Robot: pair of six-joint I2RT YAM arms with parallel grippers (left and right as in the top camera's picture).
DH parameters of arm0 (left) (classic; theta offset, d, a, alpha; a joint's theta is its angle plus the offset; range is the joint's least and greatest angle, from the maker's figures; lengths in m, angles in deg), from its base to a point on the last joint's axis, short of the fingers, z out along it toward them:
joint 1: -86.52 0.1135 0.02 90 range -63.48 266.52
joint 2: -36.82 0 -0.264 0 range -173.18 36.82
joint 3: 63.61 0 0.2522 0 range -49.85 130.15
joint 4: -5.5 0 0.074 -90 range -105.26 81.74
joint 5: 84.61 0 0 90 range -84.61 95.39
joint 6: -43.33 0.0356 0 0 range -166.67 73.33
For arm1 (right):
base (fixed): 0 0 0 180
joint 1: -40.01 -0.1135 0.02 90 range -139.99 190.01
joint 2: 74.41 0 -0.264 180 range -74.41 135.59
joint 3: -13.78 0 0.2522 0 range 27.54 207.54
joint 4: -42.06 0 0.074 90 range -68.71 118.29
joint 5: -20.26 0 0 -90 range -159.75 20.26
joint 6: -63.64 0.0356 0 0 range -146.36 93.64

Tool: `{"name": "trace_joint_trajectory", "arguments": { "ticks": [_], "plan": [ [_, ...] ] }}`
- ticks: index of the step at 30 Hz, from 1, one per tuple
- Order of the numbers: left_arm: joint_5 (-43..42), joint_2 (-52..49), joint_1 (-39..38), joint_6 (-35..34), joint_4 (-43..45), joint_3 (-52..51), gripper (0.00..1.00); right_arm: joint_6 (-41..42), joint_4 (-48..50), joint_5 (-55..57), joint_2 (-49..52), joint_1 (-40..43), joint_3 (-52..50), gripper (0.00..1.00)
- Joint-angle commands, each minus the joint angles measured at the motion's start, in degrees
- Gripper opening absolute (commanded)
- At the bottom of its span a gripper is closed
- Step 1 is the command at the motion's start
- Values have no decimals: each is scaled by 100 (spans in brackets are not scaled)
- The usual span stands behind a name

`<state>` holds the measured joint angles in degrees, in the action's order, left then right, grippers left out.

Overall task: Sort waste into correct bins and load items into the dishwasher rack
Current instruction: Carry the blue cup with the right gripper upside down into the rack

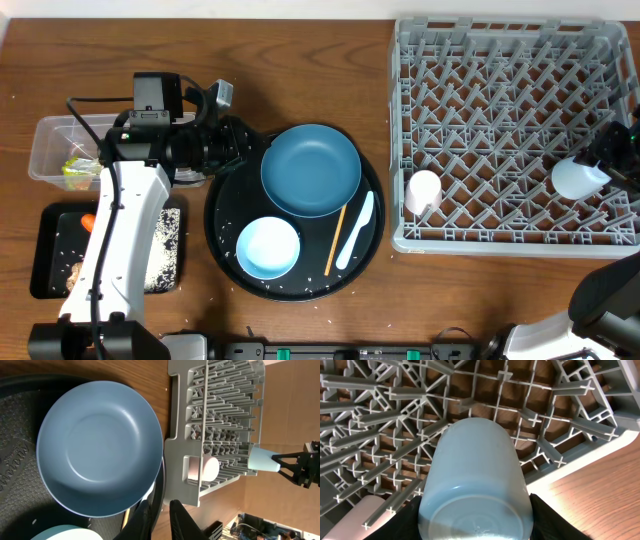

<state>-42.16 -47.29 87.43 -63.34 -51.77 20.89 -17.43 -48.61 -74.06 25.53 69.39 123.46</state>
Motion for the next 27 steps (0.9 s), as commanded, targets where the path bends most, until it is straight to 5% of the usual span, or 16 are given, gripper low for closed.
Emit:
{"name": "trace_joint_trajectory", "arguments": {
  "ticks": [1, 20, 24, 27],
  "plan": [
    [72, -22, -2, 59, -24, 61, 15, -85, -7, -11, 9, -15, 66, 16],
    [72, -22, -2, 164, -125, 61, 15, -66, 1040, -2, 9, -15, -1038, 19],
    [72, -22, 0, 164, -122, 61, 15, -74, 1016, -68, 9, -15, -1034, 49],
    [72, -22, 0, 164, -120, 61, 15, -85, 929, -66, 7, -13, -1021, 58]
  ]
}}
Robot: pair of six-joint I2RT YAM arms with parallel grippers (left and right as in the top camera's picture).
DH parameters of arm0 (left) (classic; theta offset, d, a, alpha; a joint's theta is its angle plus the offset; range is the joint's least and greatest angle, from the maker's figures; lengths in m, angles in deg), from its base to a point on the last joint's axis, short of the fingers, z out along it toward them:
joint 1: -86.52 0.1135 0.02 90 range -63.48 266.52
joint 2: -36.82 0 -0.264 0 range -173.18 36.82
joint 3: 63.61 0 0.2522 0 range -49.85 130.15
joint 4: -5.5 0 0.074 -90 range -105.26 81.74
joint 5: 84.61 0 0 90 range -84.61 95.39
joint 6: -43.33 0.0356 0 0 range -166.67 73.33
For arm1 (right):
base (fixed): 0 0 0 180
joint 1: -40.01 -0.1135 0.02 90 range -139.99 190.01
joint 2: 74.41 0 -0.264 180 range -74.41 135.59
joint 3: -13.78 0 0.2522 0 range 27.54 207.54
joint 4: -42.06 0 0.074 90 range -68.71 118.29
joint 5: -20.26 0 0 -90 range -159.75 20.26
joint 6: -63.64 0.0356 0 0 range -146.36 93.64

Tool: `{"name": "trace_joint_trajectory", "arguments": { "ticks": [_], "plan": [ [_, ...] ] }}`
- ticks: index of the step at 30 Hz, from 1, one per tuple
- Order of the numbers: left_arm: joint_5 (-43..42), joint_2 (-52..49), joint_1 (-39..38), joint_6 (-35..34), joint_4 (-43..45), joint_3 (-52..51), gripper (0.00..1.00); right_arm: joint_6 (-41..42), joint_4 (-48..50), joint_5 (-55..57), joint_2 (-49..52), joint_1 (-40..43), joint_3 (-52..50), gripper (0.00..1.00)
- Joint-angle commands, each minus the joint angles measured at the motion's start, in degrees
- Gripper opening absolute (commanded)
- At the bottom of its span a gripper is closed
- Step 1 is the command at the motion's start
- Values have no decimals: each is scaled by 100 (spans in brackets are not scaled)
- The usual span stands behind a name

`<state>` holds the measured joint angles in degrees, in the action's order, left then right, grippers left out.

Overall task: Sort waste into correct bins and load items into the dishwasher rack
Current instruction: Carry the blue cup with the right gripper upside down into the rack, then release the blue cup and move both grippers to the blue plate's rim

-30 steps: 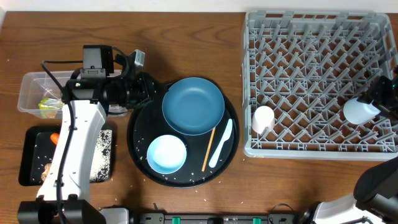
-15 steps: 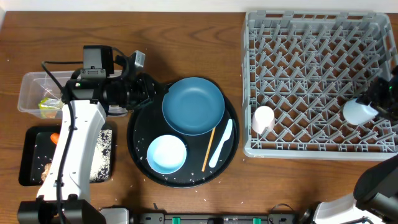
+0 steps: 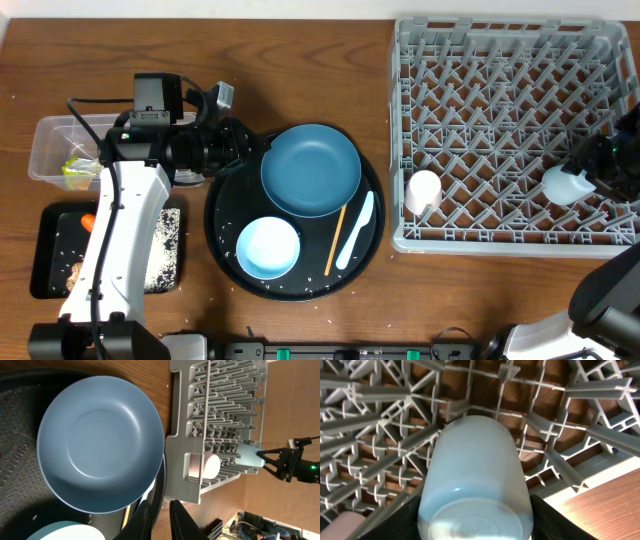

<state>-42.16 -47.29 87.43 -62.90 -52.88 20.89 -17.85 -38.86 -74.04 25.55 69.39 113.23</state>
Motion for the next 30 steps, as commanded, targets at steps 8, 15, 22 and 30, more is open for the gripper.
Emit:
{"name": "trace_joint_trajectory", "arguments": {
  "ticks": [8, 15, 22, 30],
  "plan": [
    [72, -22, 0, 120, -2, 63, 16, -46, -85, -68, 4, -11, 37, 79],
    [98, -22, 0, 125, 11, 63, 16, -203, -492, -468, 0, -15, 452, 76],
    [605, -22, -2, 125, -66, 61, 16, -1123, -1126, -2240, -22, -352, 1102, 64],
    [1113, -22, -26, 122, -199, 61, 16, -1569, -1163, -2566, -68, -1821, 1106, 64]
  ]
}}
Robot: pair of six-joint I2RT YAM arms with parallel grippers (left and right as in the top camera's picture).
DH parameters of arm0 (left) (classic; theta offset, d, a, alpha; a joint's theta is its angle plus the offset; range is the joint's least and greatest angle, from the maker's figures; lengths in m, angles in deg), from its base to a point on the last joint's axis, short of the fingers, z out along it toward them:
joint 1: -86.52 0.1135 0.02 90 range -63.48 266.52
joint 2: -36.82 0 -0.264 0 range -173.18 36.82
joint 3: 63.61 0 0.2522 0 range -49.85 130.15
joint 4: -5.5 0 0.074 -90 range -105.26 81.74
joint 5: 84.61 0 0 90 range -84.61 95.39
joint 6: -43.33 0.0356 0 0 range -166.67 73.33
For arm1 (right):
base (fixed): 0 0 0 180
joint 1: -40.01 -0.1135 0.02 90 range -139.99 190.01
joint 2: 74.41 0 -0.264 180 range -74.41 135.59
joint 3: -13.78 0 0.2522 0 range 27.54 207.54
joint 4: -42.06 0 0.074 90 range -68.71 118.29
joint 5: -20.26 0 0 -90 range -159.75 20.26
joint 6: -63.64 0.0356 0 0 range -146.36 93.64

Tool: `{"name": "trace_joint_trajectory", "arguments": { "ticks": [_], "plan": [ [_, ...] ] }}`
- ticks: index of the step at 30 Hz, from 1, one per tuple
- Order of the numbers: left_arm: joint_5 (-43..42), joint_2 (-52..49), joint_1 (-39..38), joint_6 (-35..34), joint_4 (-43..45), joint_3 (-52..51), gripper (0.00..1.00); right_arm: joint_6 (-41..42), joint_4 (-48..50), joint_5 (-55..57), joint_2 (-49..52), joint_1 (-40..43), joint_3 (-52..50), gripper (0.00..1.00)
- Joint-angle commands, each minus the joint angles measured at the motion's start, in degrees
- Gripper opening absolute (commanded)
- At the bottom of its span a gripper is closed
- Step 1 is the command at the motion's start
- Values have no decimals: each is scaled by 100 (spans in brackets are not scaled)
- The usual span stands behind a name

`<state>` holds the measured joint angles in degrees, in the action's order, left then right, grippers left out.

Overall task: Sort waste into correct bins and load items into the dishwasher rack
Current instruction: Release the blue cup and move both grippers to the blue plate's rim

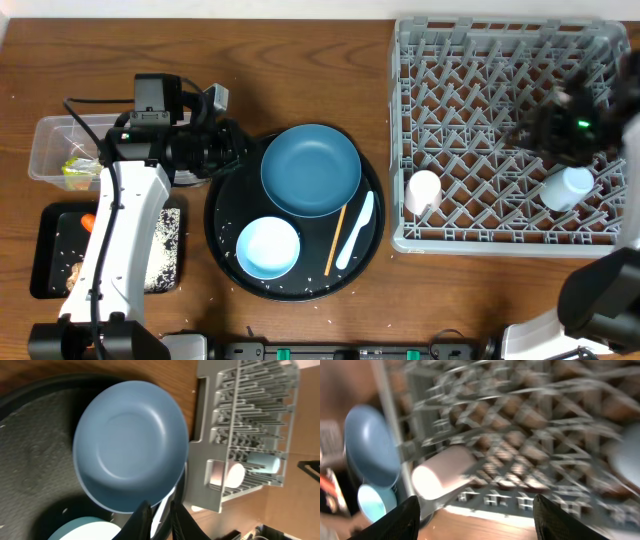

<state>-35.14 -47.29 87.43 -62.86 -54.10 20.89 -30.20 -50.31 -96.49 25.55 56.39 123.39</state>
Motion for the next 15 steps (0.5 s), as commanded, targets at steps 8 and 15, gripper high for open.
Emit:
{"name": "trace_joint_trajectory", "arguments": {
  "ticks": [8, 15],
  "plan": [
    [1543, -31, -219, 111, -166, -44, 16, 175, 289, 179, -63, -2249, 87, 65],
    [1794, -363, -481, 90, 125, -289, 33, 743, 861, 1027, -63, -3460, 87, 68]
  ]
}}
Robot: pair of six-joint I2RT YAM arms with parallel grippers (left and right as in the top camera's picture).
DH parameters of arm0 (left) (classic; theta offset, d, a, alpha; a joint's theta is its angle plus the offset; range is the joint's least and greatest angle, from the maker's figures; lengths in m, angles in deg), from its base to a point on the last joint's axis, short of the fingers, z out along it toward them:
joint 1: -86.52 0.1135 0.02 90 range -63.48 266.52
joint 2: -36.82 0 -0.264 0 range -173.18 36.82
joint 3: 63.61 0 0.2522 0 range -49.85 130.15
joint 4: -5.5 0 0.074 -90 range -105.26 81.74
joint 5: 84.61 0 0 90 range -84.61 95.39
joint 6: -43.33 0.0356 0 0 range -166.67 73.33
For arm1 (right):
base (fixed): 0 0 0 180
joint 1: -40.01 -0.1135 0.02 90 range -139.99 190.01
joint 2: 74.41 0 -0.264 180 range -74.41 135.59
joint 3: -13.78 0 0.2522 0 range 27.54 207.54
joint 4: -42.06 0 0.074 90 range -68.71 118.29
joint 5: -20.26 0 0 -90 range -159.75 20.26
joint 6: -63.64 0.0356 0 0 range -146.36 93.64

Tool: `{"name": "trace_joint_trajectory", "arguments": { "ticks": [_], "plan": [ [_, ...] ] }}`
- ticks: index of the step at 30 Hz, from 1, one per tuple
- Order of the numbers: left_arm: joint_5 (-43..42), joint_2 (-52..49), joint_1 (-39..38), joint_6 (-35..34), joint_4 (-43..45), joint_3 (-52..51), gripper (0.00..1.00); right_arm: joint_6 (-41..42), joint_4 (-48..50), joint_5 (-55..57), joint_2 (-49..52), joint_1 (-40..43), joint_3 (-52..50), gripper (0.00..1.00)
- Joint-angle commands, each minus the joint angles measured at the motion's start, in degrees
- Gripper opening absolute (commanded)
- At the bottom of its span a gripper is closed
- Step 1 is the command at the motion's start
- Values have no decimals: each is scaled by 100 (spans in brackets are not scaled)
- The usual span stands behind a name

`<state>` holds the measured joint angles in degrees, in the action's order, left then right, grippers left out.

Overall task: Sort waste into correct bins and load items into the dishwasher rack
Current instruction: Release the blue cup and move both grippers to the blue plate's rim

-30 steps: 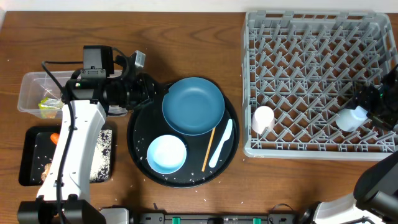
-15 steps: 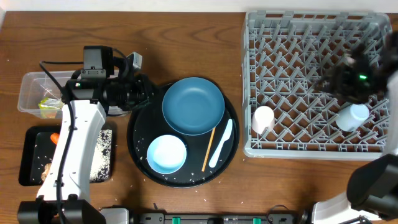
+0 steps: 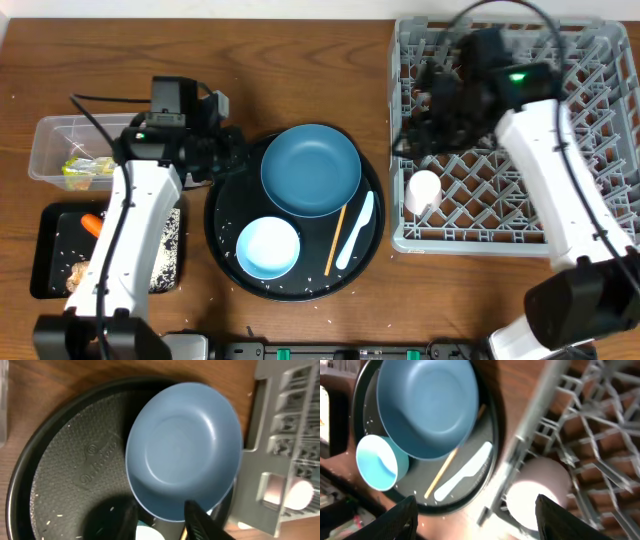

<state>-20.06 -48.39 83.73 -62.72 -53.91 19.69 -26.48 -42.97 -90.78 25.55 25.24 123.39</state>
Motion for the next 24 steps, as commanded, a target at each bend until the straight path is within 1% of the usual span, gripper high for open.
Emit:
{"name": "trace_joint_trajectory", "arguments": {
  "ticks": [1, 4, 8, 11, 19, 24],
  "plan": [
    [306, -345, -144, 76, 162, -184, 33, 439, 208, 522, -63, -463, 87, 67],
    [424, -654, -199, 48, 280, -184, 33, 614, 452, 756, -61, -802, 85, 67],
    [485, -1032, -201, -15, 391, -184, 33, 610, 660, 802, -61, -1097, 85, 67],
    [501, -1300, -208, -55, 420, -184, 33, 612, 721, 1043, -57, -1241, 85, 67],
    [496, -1969, -262, -72, 422, -184, 33, 612, 741, 1335, -7, -1329, 76, 68],
    [496, -2138, -348, -72, 516, -184, 33, 610, 741, 1335, 81, -1329, 74, 68]
  ]
}}
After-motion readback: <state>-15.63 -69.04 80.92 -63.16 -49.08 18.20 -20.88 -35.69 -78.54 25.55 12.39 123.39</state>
